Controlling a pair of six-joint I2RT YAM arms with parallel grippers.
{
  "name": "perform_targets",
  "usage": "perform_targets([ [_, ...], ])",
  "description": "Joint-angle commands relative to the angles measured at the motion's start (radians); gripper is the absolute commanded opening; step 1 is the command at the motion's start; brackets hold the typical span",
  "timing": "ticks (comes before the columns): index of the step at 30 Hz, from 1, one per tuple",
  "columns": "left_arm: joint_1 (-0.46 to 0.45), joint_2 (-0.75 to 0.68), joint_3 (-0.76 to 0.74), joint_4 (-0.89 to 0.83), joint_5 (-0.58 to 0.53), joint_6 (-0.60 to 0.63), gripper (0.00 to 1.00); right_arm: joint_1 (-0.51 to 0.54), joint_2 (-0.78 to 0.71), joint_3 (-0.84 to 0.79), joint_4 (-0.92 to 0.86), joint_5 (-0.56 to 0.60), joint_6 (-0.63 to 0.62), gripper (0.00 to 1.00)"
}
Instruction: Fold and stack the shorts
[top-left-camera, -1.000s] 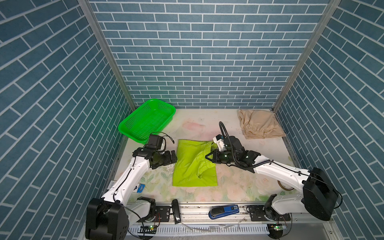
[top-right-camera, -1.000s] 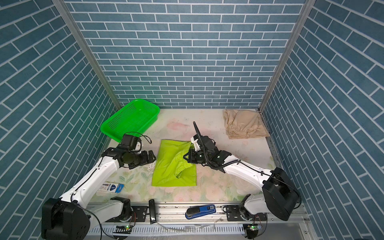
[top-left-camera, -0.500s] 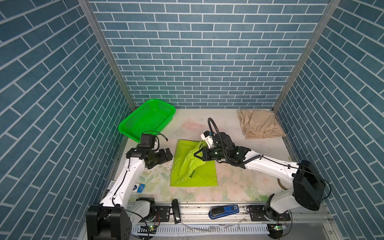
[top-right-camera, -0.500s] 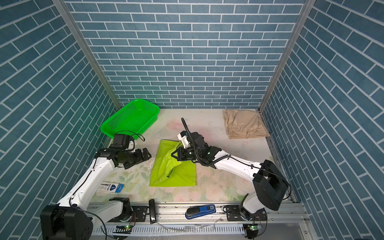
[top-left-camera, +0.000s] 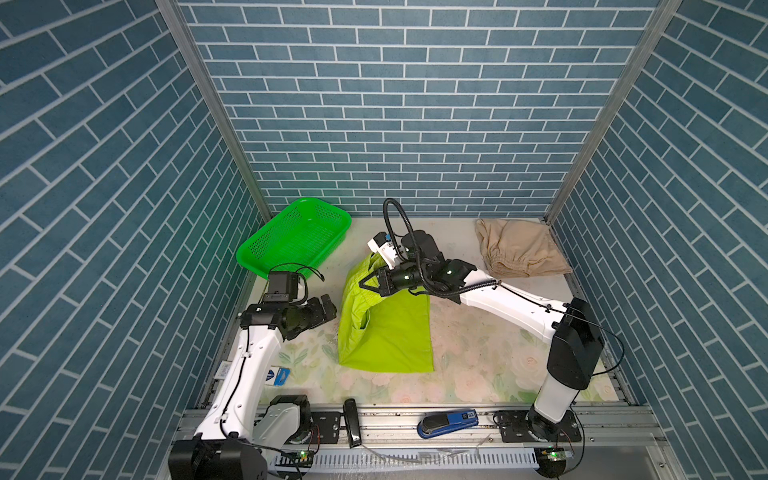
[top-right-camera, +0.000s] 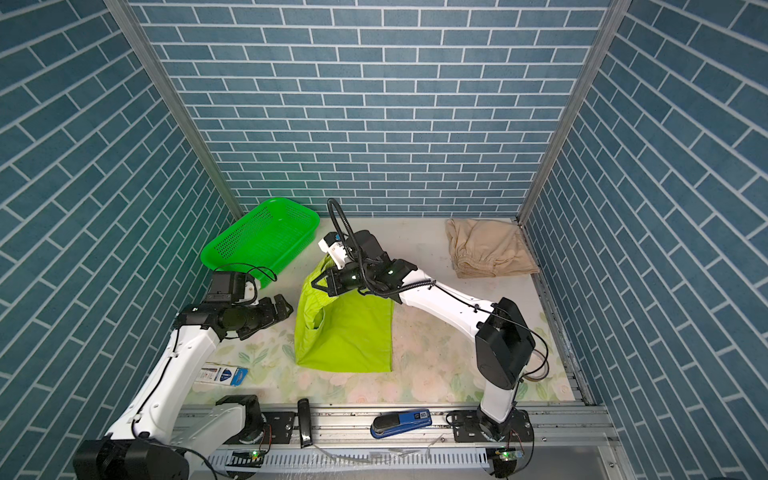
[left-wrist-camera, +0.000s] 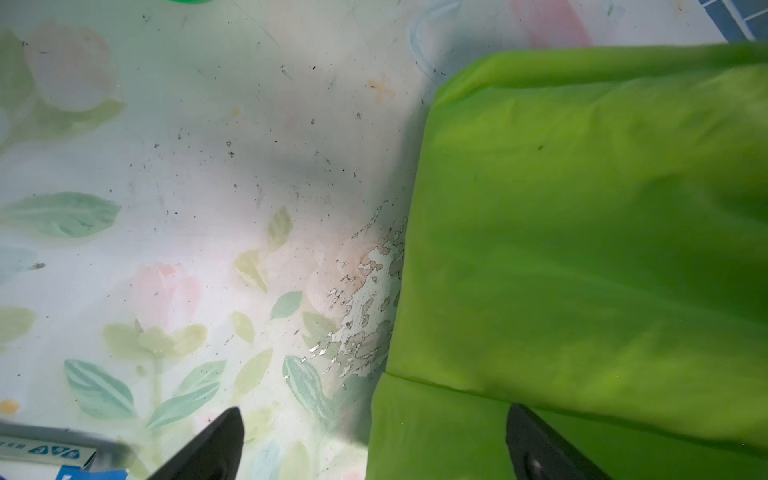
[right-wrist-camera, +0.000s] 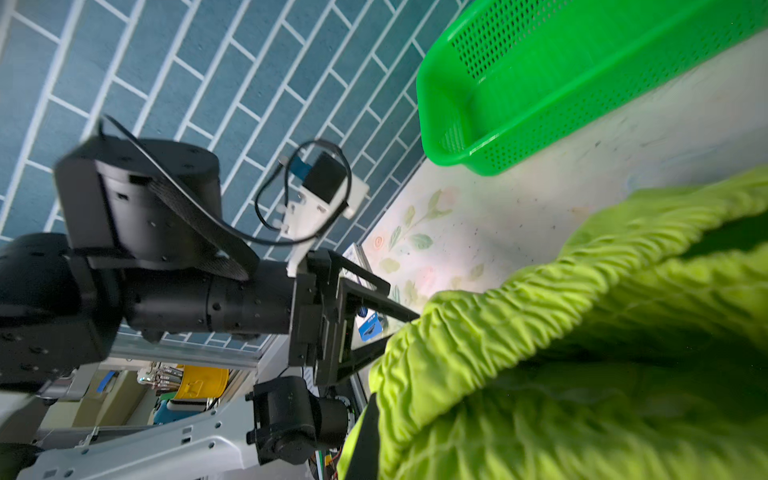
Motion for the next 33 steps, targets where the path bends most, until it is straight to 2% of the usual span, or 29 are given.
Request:
perform_targets([
  [1, 0.007, 0.021, 0.004, -0.009, 0.003, 0.0, 1.0, 0.006, -0.046, -0.146, 0.119, -0.024, 0.033, 0.0],
  [7, 0.006, 0.034, -0.029, 0.032, 0.006, -0.01, 1.0, 0.008, -0.146, -0.43, 0.216, 0.046, 0.046, 0.0],
  [13, -0.022, 0.036, -0.06, 0.079, 0.041, -0.023, 1.0, 0.008, -0.222, -0.563, 0.18, 0.079, 0.031, 0.0],
  [16, -0.057, 0.038, -0.068, 0.09, 0.027, -0.034, 1.0, 0.01, -0.254, -0.622, 0.143, 0.099, 0.04, 0.15],
  [20, -0.08, 0.067, -0.072, 0.103, 0.027, -0.037, 1.0, 0.013, -0.304, -0.694, 0.107, 0.137, 0.08, 0.44],
  [22, -0.093, 0.076, -0.071, 0.111, 0.024, -0.04, 1.0, 0.017, -0.335, -0.693, 0.038, 0.196, 0.092, 0.54],
  [28, -0.161, 0.101, -0.051, 0.14, 0.016, -0.04, 1.0, 0.014, -0.432, -0.611, -0.203, 0.385, 0.059, 0.71],
  [30, -0.177, 0.109, -0.045, 0.144, 0.012, -0.042, 1.0, 0.002, -0.457, -0.594, -0.214, 0.411, 0.059, 0.75],
  [33, -0.197, 0.116, -0.035, 0.146, 0.012, -0.037, 1.0, -0.038, -0.47, -0.577, -0.205, 0.424, 0.071, 0.75],
])
